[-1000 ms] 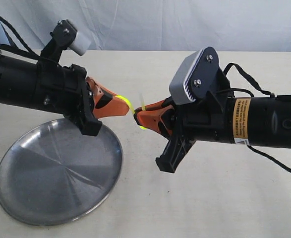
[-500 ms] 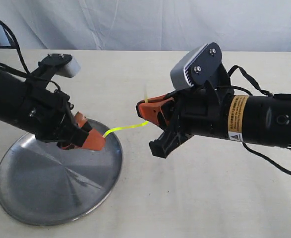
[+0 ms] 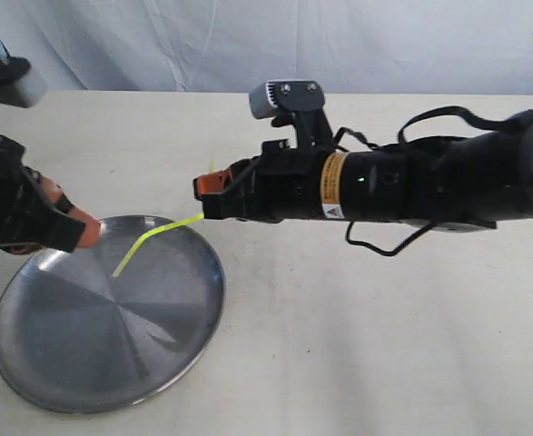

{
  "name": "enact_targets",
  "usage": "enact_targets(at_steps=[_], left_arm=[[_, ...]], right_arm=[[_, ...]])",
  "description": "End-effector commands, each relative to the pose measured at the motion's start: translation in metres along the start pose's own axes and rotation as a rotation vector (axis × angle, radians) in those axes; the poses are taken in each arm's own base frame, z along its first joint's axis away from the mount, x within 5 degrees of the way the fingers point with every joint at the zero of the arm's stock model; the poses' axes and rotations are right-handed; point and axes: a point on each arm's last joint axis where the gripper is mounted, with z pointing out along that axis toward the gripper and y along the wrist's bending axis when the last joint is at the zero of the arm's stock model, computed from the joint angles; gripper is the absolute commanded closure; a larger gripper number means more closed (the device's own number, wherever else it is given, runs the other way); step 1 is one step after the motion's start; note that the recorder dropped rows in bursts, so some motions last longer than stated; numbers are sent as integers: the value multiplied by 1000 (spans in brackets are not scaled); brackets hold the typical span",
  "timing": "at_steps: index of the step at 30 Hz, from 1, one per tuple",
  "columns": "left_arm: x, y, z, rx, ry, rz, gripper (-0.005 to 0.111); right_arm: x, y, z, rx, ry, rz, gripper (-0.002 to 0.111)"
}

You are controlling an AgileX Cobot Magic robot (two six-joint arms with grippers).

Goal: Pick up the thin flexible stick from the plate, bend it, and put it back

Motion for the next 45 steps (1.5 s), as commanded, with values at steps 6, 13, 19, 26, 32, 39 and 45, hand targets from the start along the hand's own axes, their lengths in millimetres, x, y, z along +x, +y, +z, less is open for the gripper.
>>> enact_targets(at_steps=[6,13,19,26,32,39,45], left_arm=[[23,-10,-64,-120,-174,28,107],[35,-13,-86,-170,-257,14,107],[35,-13,-98,-216,-368,54,107],[41,-12,-105,-249,-588,86,107],[70,-6,-116,-371,-825,111,107],[87,-2,-115,-407,-885,71,107],[88,-1,-116,-428,-885,90,107]], right_arm=[[28,9,66,-46,158,41,109],[22,5,76,-19,162,62,64],[-7,-15,61,273,175,-75,56],[-64,11,-67,765,-4,-138,108],[-20,43,-139,617,-43,-236,108],[-3,52,-166,589,-102,-145,108],[-5,56,-171,571,-132,-97,108]])
